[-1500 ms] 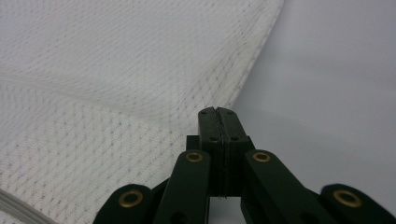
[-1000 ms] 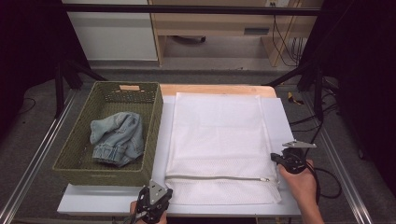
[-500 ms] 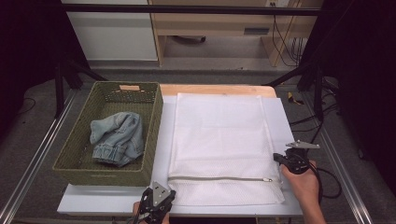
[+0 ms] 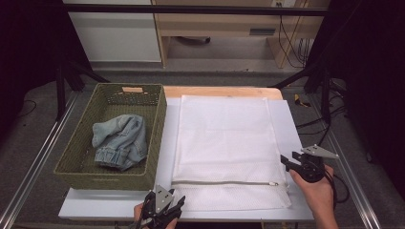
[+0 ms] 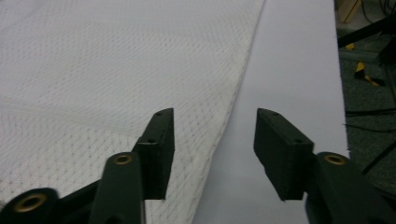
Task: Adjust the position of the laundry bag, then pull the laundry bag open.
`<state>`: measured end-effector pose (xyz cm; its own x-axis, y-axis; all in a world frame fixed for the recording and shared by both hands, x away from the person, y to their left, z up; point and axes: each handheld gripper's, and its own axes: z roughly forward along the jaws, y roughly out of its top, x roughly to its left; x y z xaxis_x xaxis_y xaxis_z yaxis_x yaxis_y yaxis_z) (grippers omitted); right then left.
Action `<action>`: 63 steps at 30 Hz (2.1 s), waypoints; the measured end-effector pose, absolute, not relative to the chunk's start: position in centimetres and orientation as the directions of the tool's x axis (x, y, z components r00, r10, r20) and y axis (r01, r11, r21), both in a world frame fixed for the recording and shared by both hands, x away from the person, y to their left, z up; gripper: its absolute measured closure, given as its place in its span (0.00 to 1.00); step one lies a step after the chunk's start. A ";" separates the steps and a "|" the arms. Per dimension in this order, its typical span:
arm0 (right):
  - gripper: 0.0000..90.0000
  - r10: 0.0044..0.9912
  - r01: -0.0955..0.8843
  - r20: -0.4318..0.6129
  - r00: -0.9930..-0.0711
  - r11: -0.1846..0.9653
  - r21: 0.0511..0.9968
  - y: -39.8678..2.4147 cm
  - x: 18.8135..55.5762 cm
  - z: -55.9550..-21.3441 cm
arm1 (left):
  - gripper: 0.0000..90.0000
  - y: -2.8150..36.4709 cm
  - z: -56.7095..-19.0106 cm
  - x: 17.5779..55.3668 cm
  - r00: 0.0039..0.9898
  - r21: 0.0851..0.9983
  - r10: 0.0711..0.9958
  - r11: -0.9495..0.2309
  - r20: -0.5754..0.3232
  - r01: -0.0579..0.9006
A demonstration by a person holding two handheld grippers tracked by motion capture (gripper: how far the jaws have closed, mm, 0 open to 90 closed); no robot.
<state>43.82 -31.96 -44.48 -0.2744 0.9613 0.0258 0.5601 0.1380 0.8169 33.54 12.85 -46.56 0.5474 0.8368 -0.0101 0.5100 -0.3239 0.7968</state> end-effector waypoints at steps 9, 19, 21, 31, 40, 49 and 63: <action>0.21 0.956 0.514 -0.023 -0.294 0.178 0.839 -31.8 41.9 -43.6 | 0.27 12.4 -45.3 34.3 0.588 0.820 0.808 -0.311 -0.039 0.482; 0.29 0.935 0.532 -0.037 -0.354 0.233 0.814 -31.9 39.8 -43.9 | 0.12 11.3 -43.9 36.5 0.646 0.834 0.762 -0.335 -0.034 0.439; 0.28 0.932 0.541 -0.039 -0.361 0.244 0.805 -32.0 39.6 -44.0 | 0.10 11.2 -43.8 36.8 0.651 0.831 0.758 -0.337 -0.038 0.442; 0.18 0.928 0.591 -0.013 -0.372 0.248 0.768 -32.5 38.6 -45.0 | 0.08 11.4 -43.9 38.7 0.650 0.836 0.757 -0.318 -0.060 0.448; 0.26 0.916 0.608 -0.012 -0.401 0.276 0.744 -32.5 38.6 -45.7 | 0.08 11.8 -44.4 37.8 0.656 0.830 0.754 -0.350 -0.026 0.435; 0.37 0.898 0.621 -0.001 -0.440 0.305 0.722 -31.9 38.8 -46.1 | 0.09 12.0 -44.6 37.4 0.651 0.828 0.759 -0.351 -0.022 0.437; 0.39 0.883 0.647 0.029 -0.469 0.321 0.692 -31.6 39.1 -47.1 | 0.09 12.5 -44.3 37.3 0.644 0.833 0.765 -0.343 -0.021 0.434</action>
<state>39.06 -31.63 -47.14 -0.4686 0.8829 0.0290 0.6467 0.3205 0.6922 37.29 12.50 -44.32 0.6442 0.7646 -0.0210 0.4343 -0.3430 0.8329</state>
